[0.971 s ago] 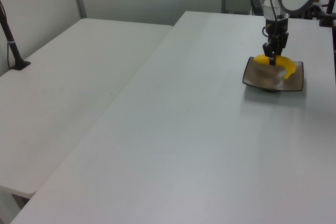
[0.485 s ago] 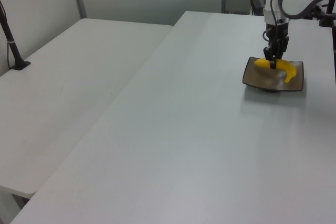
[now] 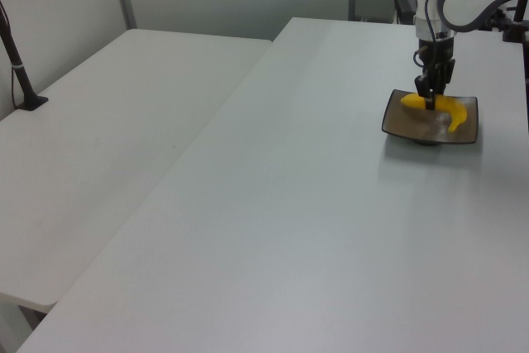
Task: Bananas placed on a ceramic plate
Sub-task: 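Lower the banana into the brown plate, then open the gripper to release the banana and raise it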
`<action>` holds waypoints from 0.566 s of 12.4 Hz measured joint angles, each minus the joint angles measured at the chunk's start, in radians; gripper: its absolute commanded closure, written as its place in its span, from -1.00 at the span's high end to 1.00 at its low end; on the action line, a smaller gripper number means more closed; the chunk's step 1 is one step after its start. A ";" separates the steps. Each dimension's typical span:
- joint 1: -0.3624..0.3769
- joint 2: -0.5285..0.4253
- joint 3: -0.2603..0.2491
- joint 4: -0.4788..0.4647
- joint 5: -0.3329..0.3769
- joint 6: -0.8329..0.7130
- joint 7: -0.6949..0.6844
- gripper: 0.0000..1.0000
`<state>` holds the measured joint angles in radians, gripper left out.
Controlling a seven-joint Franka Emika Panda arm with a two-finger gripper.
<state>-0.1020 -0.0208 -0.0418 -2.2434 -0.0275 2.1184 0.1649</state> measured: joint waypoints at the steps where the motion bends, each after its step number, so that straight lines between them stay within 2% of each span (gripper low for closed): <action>1: 0.000 0.001 0.000 0.000 0.000 0.000 0.000 0.41; 3: 0.000 0.001 0.000 0.000 0.000 0.000 0.000 1.00; 7: 0.000 -0.001 0.000 0.006 0.000 0.000 0.000 1.00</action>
<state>-0.1017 -0.0217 -0.0417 -2.2379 -0.0275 2.1184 0.1645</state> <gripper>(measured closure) 0.119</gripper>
